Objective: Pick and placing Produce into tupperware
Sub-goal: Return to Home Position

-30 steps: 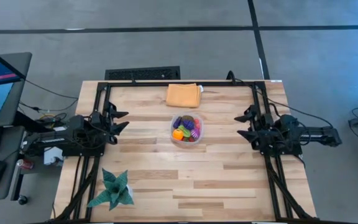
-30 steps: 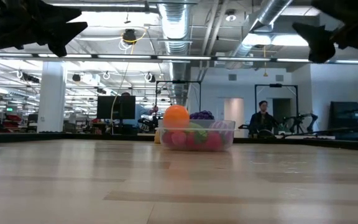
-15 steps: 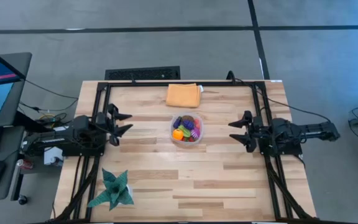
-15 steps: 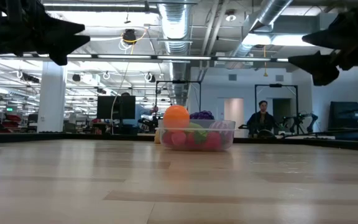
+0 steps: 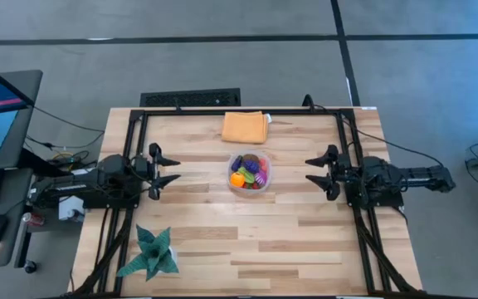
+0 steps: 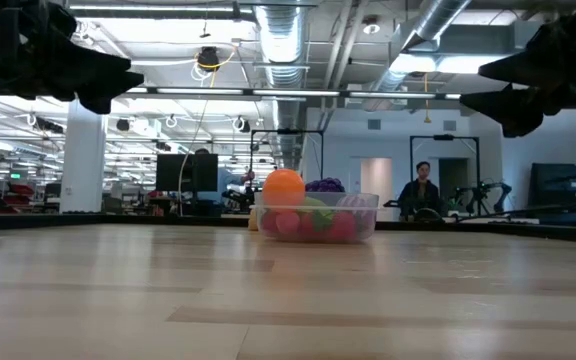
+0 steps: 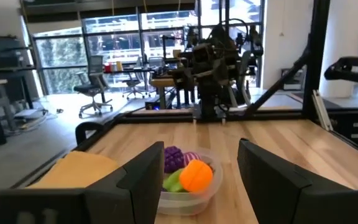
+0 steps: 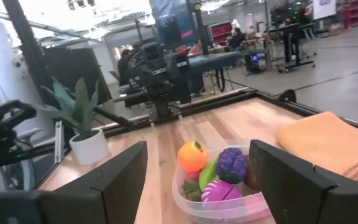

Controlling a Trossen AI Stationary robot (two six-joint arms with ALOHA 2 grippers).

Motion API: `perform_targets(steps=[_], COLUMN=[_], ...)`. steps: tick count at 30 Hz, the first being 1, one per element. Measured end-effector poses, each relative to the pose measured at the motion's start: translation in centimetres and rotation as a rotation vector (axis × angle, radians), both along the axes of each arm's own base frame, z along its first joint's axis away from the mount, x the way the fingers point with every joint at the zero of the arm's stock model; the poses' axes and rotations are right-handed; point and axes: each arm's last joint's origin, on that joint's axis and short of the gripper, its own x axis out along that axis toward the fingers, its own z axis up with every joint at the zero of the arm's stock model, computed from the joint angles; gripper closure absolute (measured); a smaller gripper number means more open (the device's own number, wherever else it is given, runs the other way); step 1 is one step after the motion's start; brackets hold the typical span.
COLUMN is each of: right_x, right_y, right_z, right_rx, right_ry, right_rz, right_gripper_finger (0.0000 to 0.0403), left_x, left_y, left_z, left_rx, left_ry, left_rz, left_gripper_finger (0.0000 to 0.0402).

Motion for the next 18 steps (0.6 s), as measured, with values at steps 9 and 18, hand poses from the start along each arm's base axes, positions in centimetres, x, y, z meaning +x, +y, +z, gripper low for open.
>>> perform_targets(steps=[9,18], right_x=[-0.01,-0.01], right_y=[-0.24,-0.25], right_z=[0.01,0.01], right_rx=[0.030,-0.001], right_ry=[-0.005,-0.002], right_rz=[-0.023,-0.024], right_gripper_finger=[0.0097,0.0097], left_x=[0.04,0.09], left_y=[-0.45,-0.95], left_z=[-0.11,-0.06], left_rx=[-0.052,-0.045], left_ry=[0.004,-0.004], left_rz=[-0.125,-0.128], left_gripper_finger=[0.0207,0.0207])
